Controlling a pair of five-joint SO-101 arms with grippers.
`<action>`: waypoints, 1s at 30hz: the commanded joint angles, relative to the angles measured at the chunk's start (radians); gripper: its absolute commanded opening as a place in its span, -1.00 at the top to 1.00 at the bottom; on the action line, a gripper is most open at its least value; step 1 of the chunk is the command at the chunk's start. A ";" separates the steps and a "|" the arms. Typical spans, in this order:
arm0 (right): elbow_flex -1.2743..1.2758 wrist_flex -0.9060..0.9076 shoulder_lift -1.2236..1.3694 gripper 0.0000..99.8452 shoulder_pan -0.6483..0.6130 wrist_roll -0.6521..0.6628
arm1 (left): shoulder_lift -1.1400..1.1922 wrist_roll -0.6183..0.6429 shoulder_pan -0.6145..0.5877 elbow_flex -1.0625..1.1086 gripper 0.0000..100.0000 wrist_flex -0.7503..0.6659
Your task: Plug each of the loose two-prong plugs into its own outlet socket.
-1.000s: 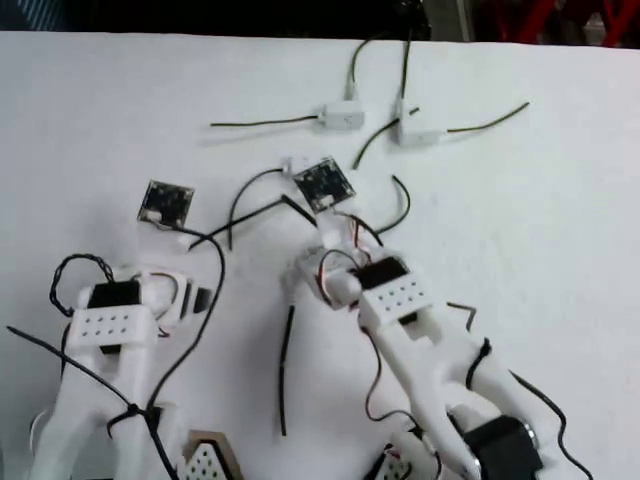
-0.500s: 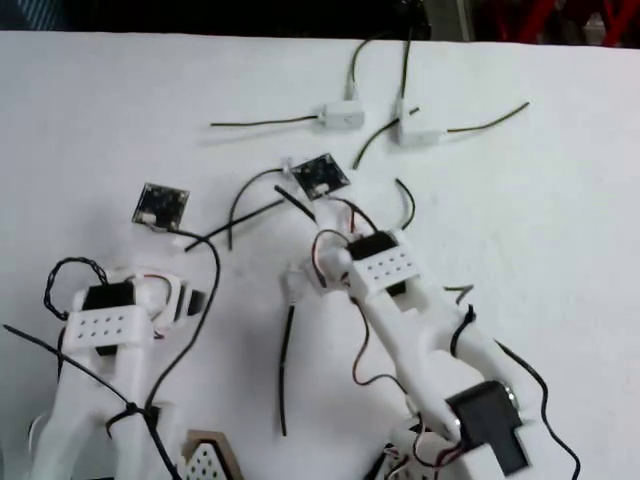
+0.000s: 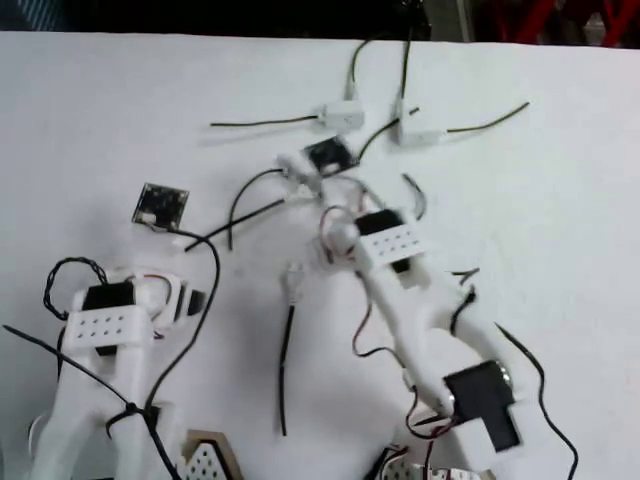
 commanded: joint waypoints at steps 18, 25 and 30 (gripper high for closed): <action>-0.612 0.002 0.222 0.96 0.426 0.011 | -0.031 -0.015 -0.008 0.011 0.49 -0.023; -0.882 0.114 0.441 0.78 0.441 0.003 | -0.031 -0.011 -0.008 0.011 0.49 -0.023; -1.039 0.325 0.460 0.62 0.430 0.002 | -0.031 -0.011 -0.008 0.011 0.49 -0.023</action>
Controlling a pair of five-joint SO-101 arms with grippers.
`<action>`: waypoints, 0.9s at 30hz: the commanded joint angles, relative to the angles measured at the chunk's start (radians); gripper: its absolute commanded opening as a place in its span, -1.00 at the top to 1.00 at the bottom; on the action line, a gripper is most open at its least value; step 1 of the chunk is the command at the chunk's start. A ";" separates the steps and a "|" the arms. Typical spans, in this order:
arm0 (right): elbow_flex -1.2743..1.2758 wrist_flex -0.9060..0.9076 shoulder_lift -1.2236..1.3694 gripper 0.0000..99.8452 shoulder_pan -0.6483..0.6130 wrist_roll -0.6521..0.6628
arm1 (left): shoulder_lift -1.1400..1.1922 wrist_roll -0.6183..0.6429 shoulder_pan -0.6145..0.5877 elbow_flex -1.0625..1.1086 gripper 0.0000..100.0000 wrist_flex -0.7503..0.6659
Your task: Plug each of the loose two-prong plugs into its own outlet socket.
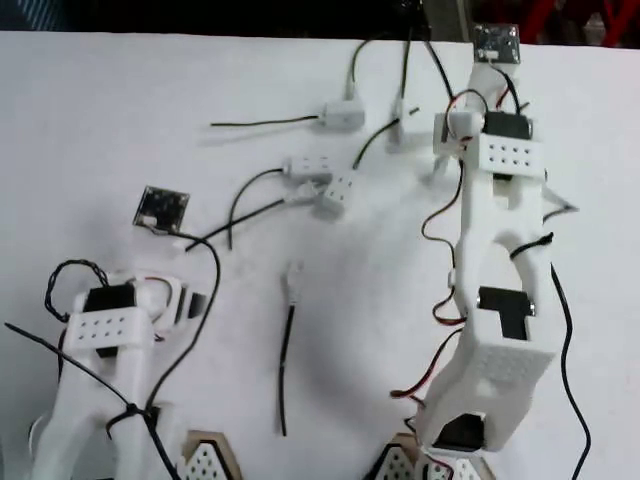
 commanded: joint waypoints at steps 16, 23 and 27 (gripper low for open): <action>-0.238 0.398 0.079 0.62 -0.381 -0.331 | -0.030 -0.012 -0.008 -0.006 0.49 -0.017; -0.247 0.245 0.239 0.62 -0.461 -0.473 | -0.030 -0.015 -0.008 -0.006 0.49 -0.017; -0.247 0.170 0.285 0.62 -0.458 -0.531 | -0.030 -0.015 -0.008 -0.006 0.49 -0.017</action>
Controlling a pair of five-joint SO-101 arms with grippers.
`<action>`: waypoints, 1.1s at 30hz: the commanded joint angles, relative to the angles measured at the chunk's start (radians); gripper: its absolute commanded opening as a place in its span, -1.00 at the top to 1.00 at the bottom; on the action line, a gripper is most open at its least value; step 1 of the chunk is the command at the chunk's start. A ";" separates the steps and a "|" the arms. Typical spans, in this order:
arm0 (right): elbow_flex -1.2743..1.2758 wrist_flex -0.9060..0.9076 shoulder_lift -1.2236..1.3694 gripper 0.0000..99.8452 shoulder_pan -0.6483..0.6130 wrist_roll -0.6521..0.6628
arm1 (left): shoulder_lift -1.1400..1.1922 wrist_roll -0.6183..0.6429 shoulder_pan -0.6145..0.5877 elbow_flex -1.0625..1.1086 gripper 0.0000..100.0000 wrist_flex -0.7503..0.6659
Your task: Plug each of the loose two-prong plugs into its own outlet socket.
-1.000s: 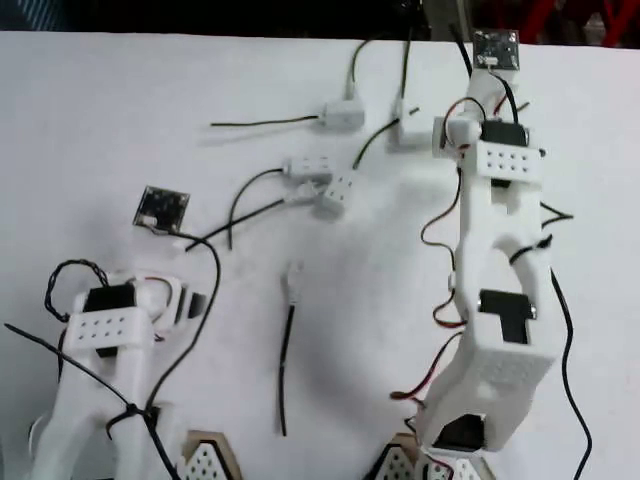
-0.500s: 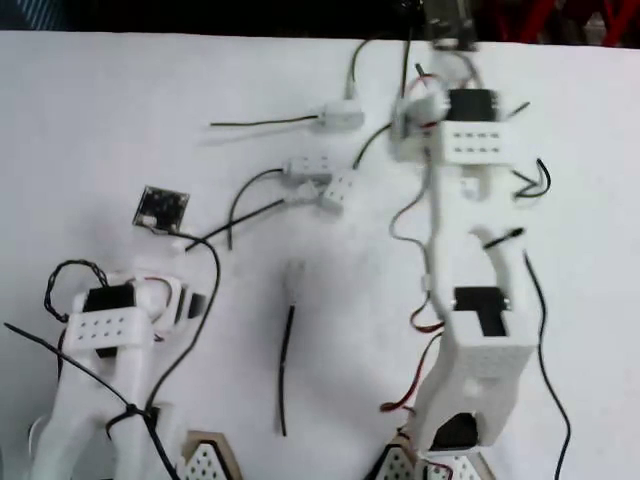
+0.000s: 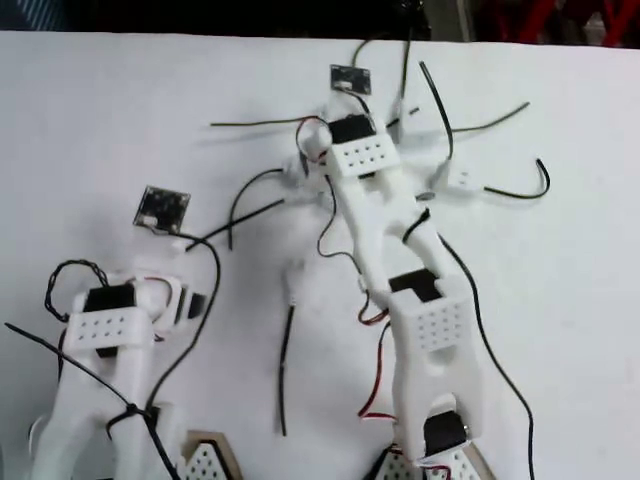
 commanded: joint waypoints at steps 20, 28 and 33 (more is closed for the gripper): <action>-0.046 -0.071 0.107 0.62 0.036 -0.184 | -0.031 -0.011 -0.008 -0.005 0.49 -0.017; -0.130 -0.021 0.153 0.67 0.045 -0.186 | -0.031 -0.011 -0.008 -0.003 0.49 -0.017; -0.203 0.031 0.166 0.97 0.067 -0.084 | -0.031 -0.011 -0.008 -0.003 0.49 -0.017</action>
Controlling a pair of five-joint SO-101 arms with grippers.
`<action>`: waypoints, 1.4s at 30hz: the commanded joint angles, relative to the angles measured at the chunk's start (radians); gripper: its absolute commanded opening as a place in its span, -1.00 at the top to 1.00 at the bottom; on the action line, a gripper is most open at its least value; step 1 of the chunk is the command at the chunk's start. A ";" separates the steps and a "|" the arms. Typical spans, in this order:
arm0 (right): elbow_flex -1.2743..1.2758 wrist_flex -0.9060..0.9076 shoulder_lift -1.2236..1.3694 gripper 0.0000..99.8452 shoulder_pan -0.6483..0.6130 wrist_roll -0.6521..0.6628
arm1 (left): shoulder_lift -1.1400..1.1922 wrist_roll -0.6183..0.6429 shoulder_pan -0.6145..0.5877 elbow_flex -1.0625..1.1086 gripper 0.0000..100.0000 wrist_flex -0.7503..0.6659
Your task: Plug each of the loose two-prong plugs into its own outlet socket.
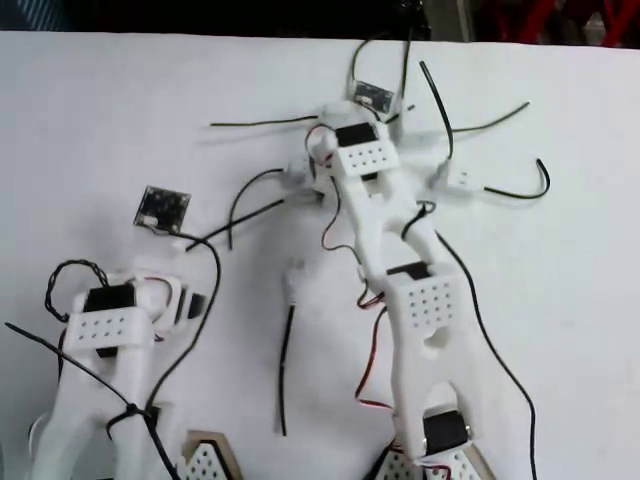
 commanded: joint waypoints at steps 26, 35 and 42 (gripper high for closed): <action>0.176 0.418 -0.641 0.96 -0.113 0.919 | -0.031 -0.002 -0.008 -0.006 0.49 -0.017; 0.578 0.179 -0.762 0.96 -0.151 1.363 | -0.031 -0.002 -0.008 -0.006 0.49 -0.017; 0.779 -0.074 -0.760 0.96 -0.147 1.608 | -0.031 -0.002 -0.008 -0.006 0.49 -0.017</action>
